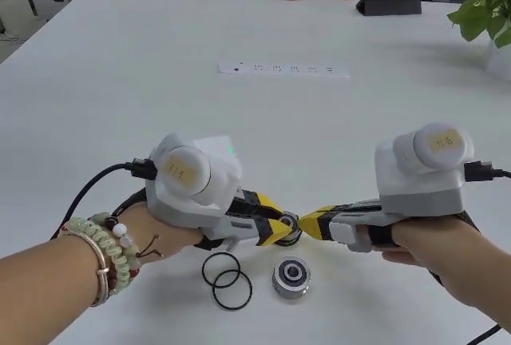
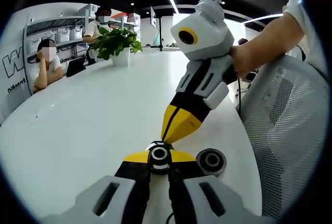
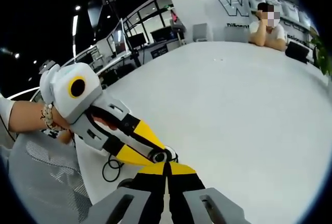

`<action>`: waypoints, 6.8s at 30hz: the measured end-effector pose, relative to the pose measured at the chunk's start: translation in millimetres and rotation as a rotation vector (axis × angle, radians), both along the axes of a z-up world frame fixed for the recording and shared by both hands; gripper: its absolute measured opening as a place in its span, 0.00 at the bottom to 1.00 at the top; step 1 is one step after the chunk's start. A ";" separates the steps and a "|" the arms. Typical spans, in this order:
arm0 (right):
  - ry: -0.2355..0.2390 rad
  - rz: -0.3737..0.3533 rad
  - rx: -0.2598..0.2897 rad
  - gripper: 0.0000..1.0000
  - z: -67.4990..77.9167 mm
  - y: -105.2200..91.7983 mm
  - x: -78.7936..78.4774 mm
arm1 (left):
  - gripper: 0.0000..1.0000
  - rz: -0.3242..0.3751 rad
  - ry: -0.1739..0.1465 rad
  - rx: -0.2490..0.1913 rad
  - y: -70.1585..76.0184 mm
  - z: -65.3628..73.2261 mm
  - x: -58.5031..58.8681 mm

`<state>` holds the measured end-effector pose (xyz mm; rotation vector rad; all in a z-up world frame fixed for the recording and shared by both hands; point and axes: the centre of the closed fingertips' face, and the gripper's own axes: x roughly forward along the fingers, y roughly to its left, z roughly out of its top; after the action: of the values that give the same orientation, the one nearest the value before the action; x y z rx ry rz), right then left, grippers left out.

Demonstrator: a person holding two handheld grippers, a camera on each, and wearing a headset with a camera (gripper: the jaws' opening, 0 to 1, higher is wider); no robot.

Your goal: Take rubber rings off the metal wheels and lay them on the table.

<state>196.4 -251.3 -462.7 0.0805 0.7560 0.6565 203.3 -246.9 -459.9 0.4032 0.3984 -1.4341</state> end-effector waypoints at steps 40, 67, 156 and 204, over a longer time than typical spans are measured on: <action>-0.054 0.046 -0.003 0.00 9.6 7.6 2.7 | 0.07 0.017 0.010 -0.025 0.2 0.0 0.3; -0.104 -0.023 0.064 0.00 36.2 -2.4 10.0 | 0.40 -0.055 0.035 -0.120 15.1 65.5 -3.0; 0.076 0.465 -0.047 0.00 0.6 72.6 -79.6 | 0.96 0.236 0.099 -0.069 164.0 57.2 -80.5; -0.163 0.166 -0.059 0.11 19.3 7.8 -8.5 | 0.87 0.057 -0.109 -0.082 121.6 129.3 -28.7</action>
<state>187.9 -243.5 -443.4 -0.0902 0.6281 0.7875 174.7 -125.4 -330.6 0.3988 0.2607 -1.3615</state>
